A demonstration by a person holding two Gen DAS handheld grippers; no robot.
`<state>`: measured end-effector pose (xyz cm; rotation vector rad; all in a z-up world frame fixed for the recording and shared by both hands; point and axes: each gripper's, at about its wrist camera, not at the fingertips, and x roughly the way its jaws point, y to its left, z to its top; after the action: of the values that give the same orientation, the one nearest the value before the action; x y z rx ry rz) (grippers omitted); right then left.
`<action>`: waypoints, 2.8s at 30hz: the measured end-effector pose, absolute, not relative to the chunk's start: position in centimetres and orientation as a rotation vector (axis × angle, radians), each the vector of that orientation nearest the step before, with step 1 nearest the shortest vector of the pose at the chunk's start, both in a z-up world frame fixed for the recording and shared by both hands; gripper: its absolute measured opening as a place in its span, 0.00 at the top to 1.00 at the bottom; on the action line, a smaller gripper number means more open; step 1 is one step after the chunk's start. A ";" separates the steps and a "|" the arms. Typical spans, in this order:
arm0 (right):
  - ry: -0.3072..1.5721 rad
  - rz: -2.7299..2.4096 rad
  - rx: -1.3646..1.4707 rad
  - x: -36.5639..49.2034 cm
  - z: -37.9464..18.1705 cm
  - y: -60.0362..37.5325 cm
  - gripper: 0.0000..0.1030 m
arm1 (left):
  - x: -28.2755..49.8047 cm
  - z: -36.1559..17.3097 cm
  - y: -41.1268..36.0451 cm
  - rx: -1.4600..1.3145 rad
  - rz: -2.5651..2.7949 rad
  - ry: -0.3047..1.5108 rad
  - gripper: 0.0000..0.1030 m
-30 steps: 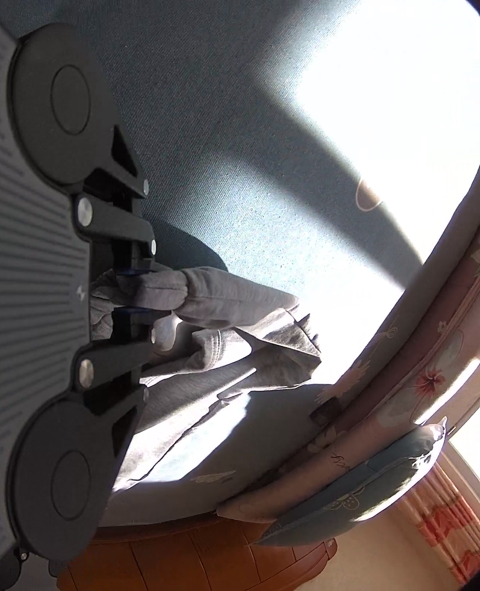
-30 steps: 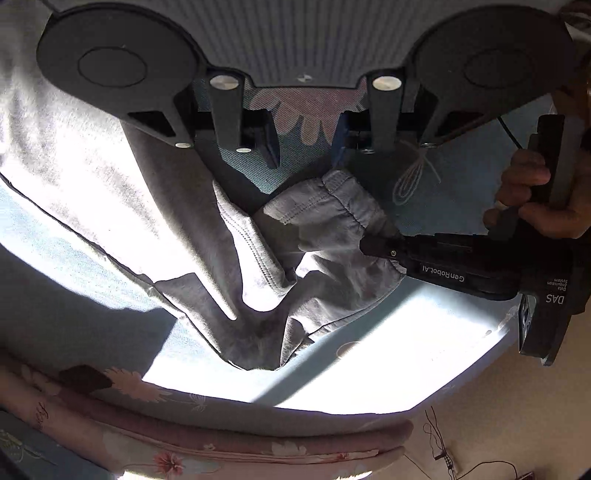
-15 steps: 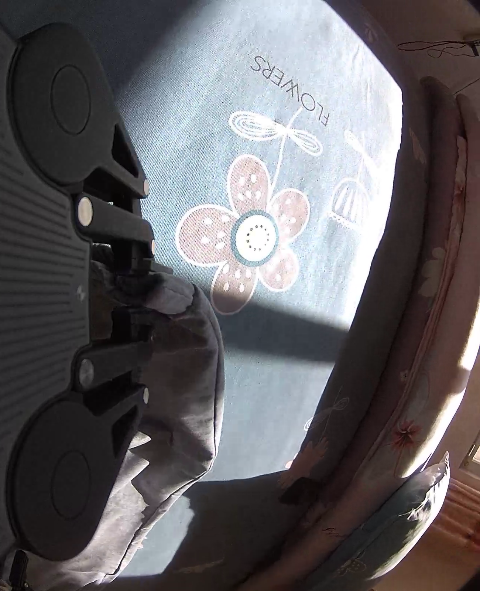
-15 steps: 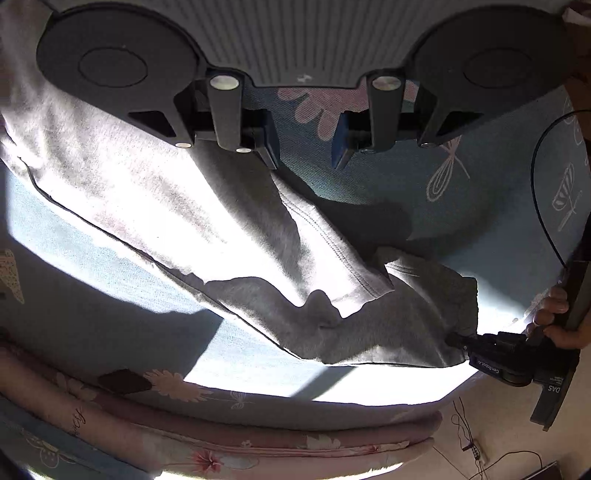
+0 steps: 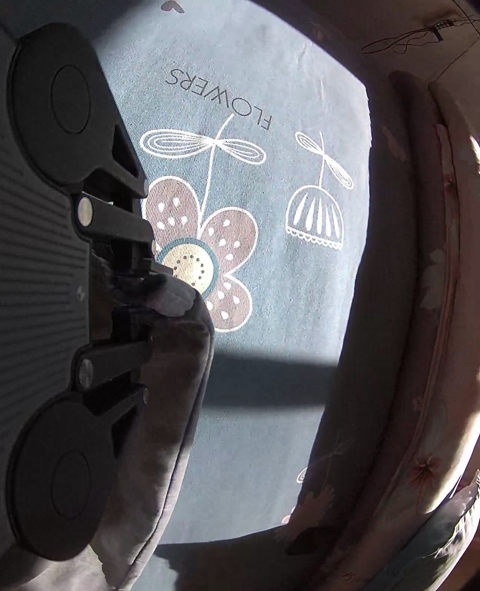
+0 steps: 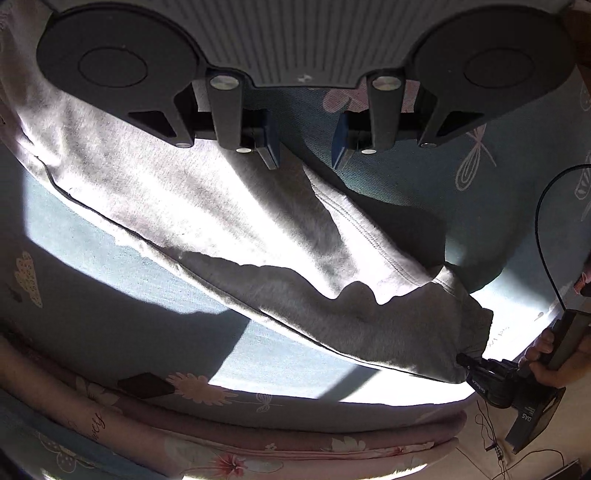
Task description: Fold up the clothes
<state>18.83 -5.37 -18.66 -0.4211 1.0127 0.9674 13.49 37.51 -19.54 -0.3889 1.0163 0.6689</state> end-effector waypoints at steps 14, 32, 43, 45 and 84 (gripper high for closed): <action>0.982 0.925 -0.440 20.7 -19.0 -4.1 0.65 | 17.3 -20.8 40.4 -0.340 0.642 1.089 0.68; 0.841 1.027 -0.594 26.7 -19.6 3.3 0.65 | 7.0 -24.7 43.5 -0.843 0.721 0.916 0.58; 0.850 1.166 -0.707 33.3 -22.5 8.5 0.65 | 7.6 -27.9 41.1 -0.911 0.731 0.845 0.86; 0.872 1.187 -0.735 33.9 -23.5 9.1 0.64 | 7.9 -27.1 40.8 -0.854 0.742 0.861 0.86; 0.893 1.360 -0.623 35.5 -22.2 20.3 0.71 | 9.7 -26.4 41.5 -0.739 0.771 0.912 0.85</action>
<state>35.47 20.35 -22.19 -0.6229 0.8927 1.3601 9.69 41.47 -26.43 -0.7387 0.9117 0.7709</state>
